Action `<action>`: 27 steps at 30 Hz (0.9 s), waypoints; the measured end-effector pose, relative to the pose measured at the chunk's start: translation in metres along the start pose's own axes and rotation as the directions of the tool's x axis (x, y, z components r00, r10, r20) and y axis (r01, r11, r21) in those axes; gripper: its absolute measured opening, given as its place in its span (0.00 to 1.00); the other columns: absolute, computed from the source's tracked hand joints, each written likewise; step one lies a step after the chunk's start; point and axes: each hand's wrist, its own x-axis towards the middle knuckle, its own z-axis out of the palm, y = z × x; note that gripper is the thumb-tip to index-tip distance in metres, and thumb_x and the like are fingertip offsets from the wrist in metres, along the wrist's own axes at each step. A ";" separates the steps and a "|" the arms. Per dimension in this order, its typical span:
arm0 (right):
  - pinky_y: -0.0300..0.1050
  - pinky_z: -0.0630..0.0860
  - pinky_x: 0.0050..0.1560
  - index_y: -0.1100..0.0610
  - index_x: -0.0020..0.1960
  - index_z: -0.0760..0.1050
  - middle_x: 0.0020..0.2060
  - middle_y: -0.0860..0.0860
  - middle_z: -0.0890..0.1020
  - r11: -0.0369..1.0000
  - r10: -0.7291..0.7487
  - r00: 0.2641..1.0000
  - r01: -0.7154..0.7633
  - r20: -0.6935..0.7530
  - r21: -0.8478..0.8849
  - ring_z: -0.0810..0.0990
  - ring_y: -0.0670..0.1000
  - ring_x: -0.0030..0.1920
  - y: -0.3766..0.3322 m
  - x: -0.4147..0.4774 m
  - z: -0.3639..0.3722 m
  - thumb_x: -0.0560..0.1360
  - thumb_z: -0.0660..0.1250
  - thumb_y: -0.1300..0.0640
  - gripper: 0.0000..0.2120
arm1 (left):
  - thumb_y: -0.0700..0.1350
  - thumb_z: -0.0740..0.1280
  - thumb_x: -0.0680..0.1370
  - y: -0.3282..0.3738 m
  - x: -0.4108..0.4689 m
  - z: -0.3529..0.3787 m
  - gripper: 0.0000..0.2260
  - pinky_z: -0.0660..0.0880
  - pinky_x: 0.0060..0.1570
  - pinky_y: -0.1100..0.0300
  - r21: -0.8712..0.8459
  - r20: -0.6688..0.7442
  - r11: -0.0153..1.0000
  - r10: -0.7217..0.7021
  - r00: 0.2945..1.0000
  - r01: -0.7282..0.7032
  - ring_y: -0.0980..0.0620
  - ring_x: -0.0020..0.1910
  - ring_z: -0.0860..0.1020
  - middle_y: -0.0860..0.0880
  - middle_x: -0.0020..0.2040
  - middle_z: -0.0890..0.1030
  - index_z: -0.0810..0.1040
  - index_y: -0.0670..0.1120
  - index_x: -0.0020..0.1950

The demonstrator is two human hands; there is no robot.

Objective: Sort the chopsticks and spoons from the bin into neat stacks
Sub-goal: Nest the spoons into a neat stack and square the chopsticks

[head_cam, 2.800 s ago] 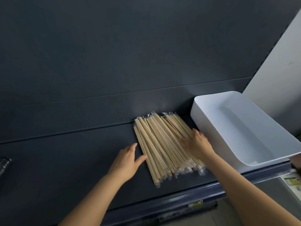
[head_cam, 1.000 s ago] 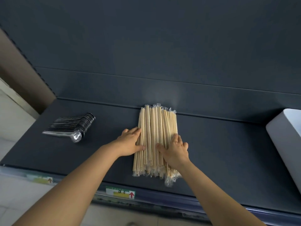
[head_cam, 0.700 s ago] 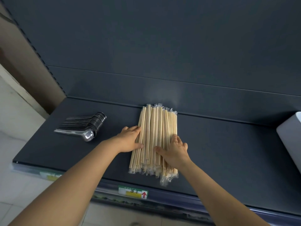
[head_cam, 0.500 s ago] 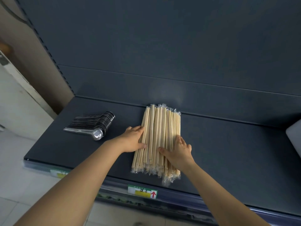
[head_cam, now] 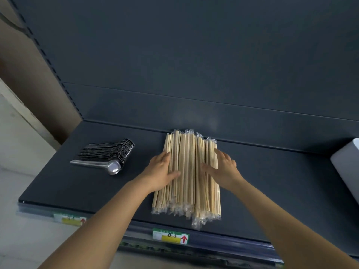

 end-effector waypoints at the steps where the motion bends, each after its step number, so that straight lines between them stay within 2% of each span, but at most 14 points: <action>1: 0.53 0.56 0.72 0.52 0.77 0.49 0.76 0.50 0.55 0.999 -0.030 1.000 0.030 -0.001 -0.018 0.49 0.56 0.76 -0.001 0.006 -0.004 0.76 0.62 0.42 0.37 | 0.62 0.57 0.78 0.001 0.003 0.003 0.37 0.48 0.75 0.47 0.026 -0.013 1.000 0.005 1.000 -0.005 0.50 0.76 0.41 0.52 0.78 0.41 0.41 0.48 0.78; 6: 0.47 0.61 0.69 0.51 0.75 0.58 0.73 0.50 0.63 0.974 -0.207 0.978 0.208 0.021 -0.091 0.60 0.51 0.73 -0.017 0.041 -0.017 0.76 0.62 0.42 0.31 | 0.66 0.54 0.76 0.006 0.008 0.010 0.37 0.45 0.74 0.47 0.168 -0.087 0.981 0.113 0.990 -0.097 0.53 0.76 0.39 0.55 0.77 0.40 0.44 0.51 0.78; 10: 0.43 0.66 0.64 0.54 0.72 0.65 0.70 0.51 0.69 0.942 -0.320 0.947 0.319 0.014 -0.107 0.69 0.52 0.68 -0.042 0.077 -0.016 0.77 0.63 0.45 0.27 | 0.70 0.53 0.71 -0.002 -0.007 0.009 0.40 0.43 0.74 0.51 0.150 -0.035 0.969 0.204 0.978 -0.196 0.58 0.75 0.38 0.60 0.76 0.39 0.45 0.55 0.77; 14: 0.43 0.65 0.65 0.54 0.73 0.64 0.70 0.51 0.70 0.919 -0.368 0.922 0.380 0.119 -0.103 0.69 0.52 0.68 -0.061 0.106 -0.007 0.77 0.63 0.45 0.27 | 0.74 0.52 0.66 -0.022 -0.034 0.007 0.44 0.45 0.73 0.61 0.052 -0.052 0.985 0.166 0.985 -0.164 0.66 0.73 0.41 0.66 0.74 0.42 0.49 0.56 0.77; 17: 0.44 0.66 0.66 0.53 0.72 0.64 0.69 0.51 0.71 0.893 -0.387 0.894 0.424 0.225 -0.151 0.70 0.52 0.68 -0.069 0.122 0.001 0.77 0.62 0.42 0.28 | 0.72 0.57 0.65 -0.030 -0.051 0.008 0.42 0.45 0.69 0.70 -0.015 -0.059 0.996 0.092 0.994 -0.093 0.71 0.70 0.44 0.71 0.71 0.43 0.50 0.58 0.76; 22: 0.46 0.61 0.70 0.55 0.74 0.61 0.72 0.53 0.65 0.843 -0.415 0.852 0.492 0.319 -0.219 0.64 0.53 0.71 -0.079 0.134 0.010 0.78 0.59 0.42 0.29 | 0.66 0.70 0.64 -0.033 -0.063 0.016 0.49 0.47 0.71 0.64 0.003 0.065 0.999 0.048 0.997 -0.048 0.69 0.69 0.44 0.70 0.72 0.40 0.45 0.61 0.76; 27: 0.46 0.56 0.72 0.56 0.75 0.57 0.75 0.55 0.59 0.819 -0.357 0.850 0.485 0.388 -0.308 0.58 0.54 0.74 -0.076 0.139 0.019 0.78 0.56 0.40 0.32 | 0.61 0.74 0.66 -0.034 -0.064 0.025 0.50 0.44 0.67 0.67 0.060 0.027 0.998 0.029 0.999 -0.031 0.66 0.70 0.45 0.66 0.75 0.41 0.43 0.60 0.76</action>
